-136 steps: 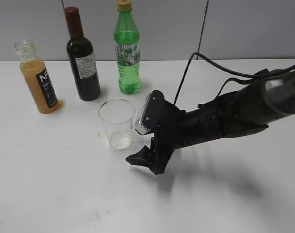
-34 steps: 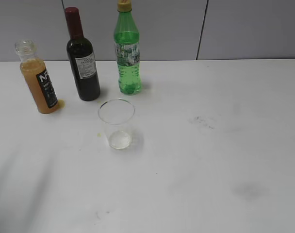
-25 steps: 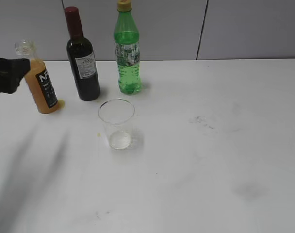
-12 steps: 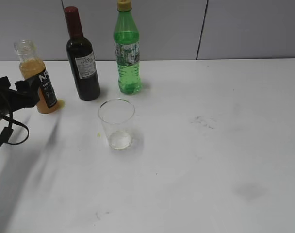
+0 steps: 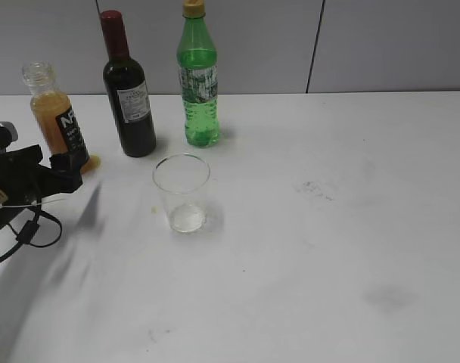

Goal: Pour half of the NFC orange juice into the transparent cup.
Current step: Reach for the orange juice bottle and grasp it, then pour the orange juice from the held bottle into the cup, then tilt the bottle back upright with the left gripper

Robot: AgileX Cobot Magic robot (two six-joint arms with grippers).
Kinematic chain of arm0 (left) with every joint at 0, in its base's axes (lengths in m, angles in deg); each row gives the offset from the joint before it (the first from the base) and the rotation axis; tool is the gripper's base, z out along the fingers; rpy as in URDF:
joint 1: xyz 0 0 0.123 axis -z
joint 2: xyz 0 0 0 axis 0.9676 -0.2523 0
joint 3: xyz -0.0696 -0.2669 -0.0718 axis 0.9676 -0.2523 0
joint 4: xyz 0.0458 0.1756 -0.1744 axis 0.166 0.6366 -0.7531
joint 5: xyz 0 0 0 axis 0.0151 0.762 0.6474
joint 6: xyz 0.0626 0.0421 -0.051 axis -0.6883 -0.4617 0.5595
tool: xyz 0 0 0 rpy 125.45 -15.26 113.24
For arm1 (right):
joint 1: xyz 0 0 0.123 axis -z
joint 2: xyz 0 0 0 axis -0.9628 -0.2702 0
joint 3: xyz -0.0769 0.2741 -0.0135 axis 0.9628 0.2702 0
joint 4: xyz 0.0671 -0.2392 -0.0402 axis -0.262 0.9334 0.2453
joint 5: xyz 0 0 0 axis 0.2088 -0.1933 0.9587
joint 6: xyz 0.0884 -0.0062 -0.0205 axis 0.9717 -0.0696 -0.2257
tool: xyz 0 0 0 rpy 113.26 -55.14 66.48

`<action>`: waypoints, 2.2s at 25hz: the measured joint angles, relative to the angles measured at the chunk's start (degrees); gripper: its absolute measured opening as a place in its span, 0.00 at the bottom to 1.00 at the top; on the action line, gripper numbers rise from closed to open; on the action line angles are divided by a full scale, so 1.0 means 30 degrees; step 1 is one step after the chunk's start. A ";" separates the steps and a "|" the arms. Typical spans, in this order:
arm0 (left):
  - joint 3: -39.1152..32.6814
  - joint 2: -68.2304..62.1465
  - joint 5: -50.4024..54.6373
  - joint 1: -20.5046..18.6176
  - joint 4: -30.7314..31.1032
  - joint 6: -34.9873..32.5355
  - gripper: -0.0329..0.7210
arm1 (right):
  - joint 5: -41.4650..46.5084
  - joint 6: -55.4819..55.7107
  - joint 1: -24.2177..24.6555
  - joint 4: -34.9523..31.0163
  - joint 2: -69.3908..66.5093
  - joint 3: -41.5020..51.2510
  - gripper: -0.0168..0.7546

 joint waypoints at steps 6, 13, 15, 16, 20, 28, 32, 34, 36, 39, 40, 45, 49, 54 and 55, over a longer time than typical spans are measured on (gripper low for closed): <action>0.1331 -0.0691 0.0066 0.0000 -0.0171 0.0000 0.86 | 0.0000 0.0000 0.0000 0.0000 0.0000 0.0020 0.76; 0.3693 -0.1831 0.1385 -0.0059 -0.0556 0.0000 0.86 | 0.0000 -0.0018 0.0000 0.0000 0.0000 0.0020 0.76; 0.4179 -0.2145 0.1774 -0.0059 -0.0749 0.0000 0.86 | 0.0000 -0.0018 0.0000 0.0000 0.0000 0.0020 0.76; 0.4420 -0.2230 0.1895 -0.0059 -0.0813 0.0000 0.86 | 0.0000 -0.0018 0.0000 0.0000 0.0000 0.0020 0.76; 0.5360 -0.2317 0.2261 -0.0098 -0.0874 0.0000 0.86 | 0.0000 -0.0018 0.0000 0.0000 0.0000 0.0020 0.76; 0.5998 -0.2320 0.2962 -0.0185 -0.1125 0.0000 0.73 | -0.0018 -0.0004 0.0000 0.0000 0.0000 0.0020 0.76; 0.5745 -0.2320 0.2621 -0.0192 -0.1217 -0.0047 0.67 | -0.0018 -0.0004 0.0000 0.0000 0.0000 0.0020 0.76; 0.5321 -0.2128 0.2321 -0.0192 -0.1222 -0.0063 0.67 | -0.0018 -0.0004 0.0000 0.0000 0.0000 0.0020 0.76; 0.4630 -0.1698 0.2285 -0.0192 -0.1240 -0.0063 0.67 | -0.0018 -0.0004 0.0000 0.0000 0.0000 0.0020 0.76; 0.3369 -0.0683 0.1710 -0.0192 -0.1240 -0.0063 0.67 | -0.0018 -0.0021 0.0000 0.0000 0.0000 0.0020 0.76; 0.3006 -0.0249 0.1480 -0.0192 -0.1240 -0.0108 0.67 | -0.0018 -0.0021 0.0000 0.0000 0.0000 0.0020 0.76; 0.0983 0.2869 0.1112 -0.0192 -0.1128 -0.3245 0.67 | -0.0018 -0.0021 0.0000 0.0000 0.0000 0.0020 0.76; 0.0340 0.5645 0.4398 -0.0192 -0.0605 -0.6155 0.67 | -0.0018 -0.0002 0.0000 0.0000 0.0000 0.0020 0.76; 0.0291 0.8403 0.7830 0.0130 0.0414 -0.8484 0.67 | -0.0018 -0.0002 0.0000 0.0000 0.0000 0.0020 0.76; 0.0291 0.8709 0.8494 0.0354 0.0416 -0.9285 0.67 | -0.0018 -0.0002 0.0000 0.0000 0.0000 0.0020 0.76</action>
